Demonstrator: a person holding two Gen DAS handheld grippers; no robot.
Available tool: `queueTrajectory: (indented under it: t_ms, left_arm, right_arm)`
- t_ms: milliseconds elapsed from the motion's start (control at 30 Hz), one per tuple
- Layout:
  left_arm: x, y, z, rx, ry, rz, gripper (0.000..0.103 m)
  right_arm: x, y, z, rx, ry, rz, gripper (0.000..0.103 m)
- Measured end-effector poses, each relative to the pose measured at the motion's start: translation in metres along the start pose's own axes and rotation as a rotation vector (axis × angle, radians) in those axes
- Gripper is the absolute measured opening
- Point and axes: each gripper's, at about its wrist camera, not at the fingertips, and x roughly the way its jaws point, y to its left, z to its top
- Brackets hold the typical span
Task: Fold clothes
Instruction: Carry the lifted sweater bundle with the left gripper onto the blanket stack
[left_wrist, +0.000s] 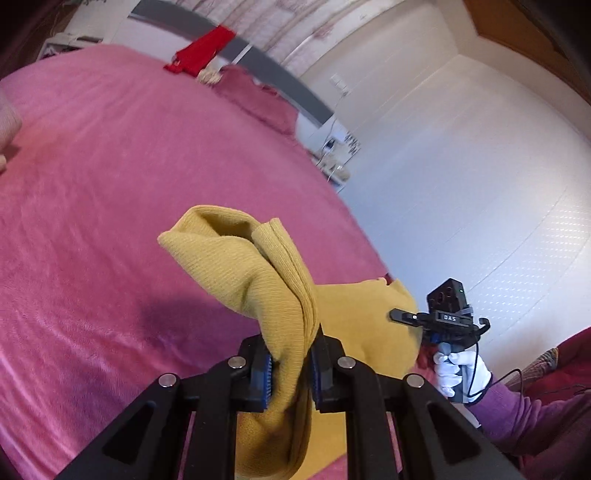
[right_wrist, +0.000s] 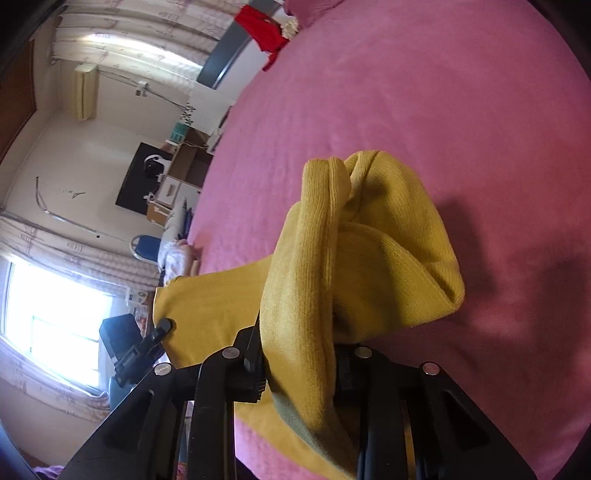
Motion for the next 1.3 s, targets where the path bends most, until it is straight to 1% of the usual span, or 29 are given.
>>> queueTrajectory:
  t_ms: [33, 100, 200, 300, 367, 400, 467, 500, 600, 667, 767, 800, 833, 933, 1000, 1033, 1100, 1133, 1167, 1233, 1267, 1300]
  left_arm:
    - [-0.013, 0.005, 0.001, 0.000, -0.019, -0.007, 0.014]
    - [-0.031, -0.001, -0.005, -0.011, -0.069, -0.020, 0.014]
    - [-0.080, 0.013, -0.010, -0.037, -0.162, -0.022, 0.014]
    - [-0.134, 0.032, -0.016, -0.068, -0.275, 0.023, 0.014]
    - [-0.168, 0.048, -0.019, -0.099, -0.357, 0.077, 0.015]
    - [-0.184, 0.057, -0.020, -0.117, -0.392, 0.100, 0.015]
    - [-0.222, 0.082, -0.021, -0.140, -0.461, 0.183, 0.015]
    - [-0.236, 0.093, -0.021, -0.150, -0.483, 0.210, 0.015]
    - [-0.296, 0.137, -0.024, -0.180, -0.578, 0.328, 0.015]
    - [-0.336, 0.164, -0.023, -0.197, -0.640, 0.406, 0.015]
    - [-0.390, 0.216, -0.020, -0.258, -0.703, 0.505, 0.015]
    - [-0.410, 0.241, -0.018, -0.273, -0.718, 0.532, 0.015]
    - [-0.422, 0.263, -0.015, -0.294, -0.728, 0.566, 0.015]
    - [-0.454, 0.339, -0.011, -0.387, -0.713, 0.613, 0.016]
    - [-0.458, 0.386, -0.009, -0.476, -0.694, 0.614, 0.016]
    - [-0.461, 0.409, -0.011, -0.518, -0.689, 0.612, 0.016]
    - [-0.468, 0.437, -0.015, -0.545, -0.697, 0.592, 0.016]
    - [-0.468, 0.445, -0.017, -0.550, -0.698, 0.587, 0.016]
    - [-0.468, 0.452, -0.018, -0.556, -0.697, 0.583, 0.016]
    - [-0.462, 0.459, -0.022, -0.578, -0.665, 0.599, 0.016]
    - [-0.458, 0.456, -0.024, -0.592, -0.649, 0.600, 0.016]
    - [-0.456, 0.459, -0.026, -0.615, -0.635, 0.590, 0.017]
  right_arm:
    - [-0.001, 0.011, 0.002, -0.016, -0.001, 0.008, 0.026]
    - [0.000, 0.036, 0.008, -0.058, 0.007, 0.022, 0.026]
    - [0.015, 0.086, 0.019, -0.142, 0.033, 0.043, 0.026]
    - [0.043, 0.138, 0.031, -0.213, 0.067, 0.079, 0.026]
    - [0.076, 0.175, 0.043, -0.248, 0.102, 0.113, 0.025]
    - [0.094, 0.194, 0.048, -0.266, 0.120, 0.131, 0.025]
    - [0.139, 0.235, 0.059, -0.302, 0.164, 0.177, 0.025]
    - [0.161, 0.254, 0.063, -0.321, 0.185, 0.197, 0.024]
    - [0.242, 0.319, 0.071, -0.382, 0.272, 0.254, 0.024]
    - [0.305, 0.363, 0.071, -0.413, 0.325, 0.294, 0.024]
    - [0.391, 0.413, 0.061, -0.411, 0.411, 0.338, 0.024]
    - [0.420, 0.430, 0.056, -0.412, 0.438, 0.347, 0.024]
    - [0.448, 0.446, 0.050, -0.420, 0.456, 0.357, 0.024]
    - [0.519, 0.475, 0.030, -0.444, 0.492, 0.332, 0.024]
    - [0.566, 0.493, 0.016, -0.458, 0.515, 0.313, 0.024]
    - [0.585, 0.491, 0.012, -0.442, 0.515, 0.292, 0.024]
    - [0.614, 0.485, 0.007, -0.409, 0.515, 0.253, 0.024]
    - [0.626, 0.479, 0.008, -0.391, 0.511, 0.227, 0.024]
    - [0.635, 0.474, 0.013, -0.355, 0.511, 0.221, 0.026]
    - [0.653, 0.464, 0.023, -0.283, 0.512, 0.208, 0.030]
    - [0.660, 0.458, 0.029, -0.244, 0.514, 0.202, 0.035]
    - [0.664, 0.452, 0.036, -0.198, 0.504, 0.189, 0.044]
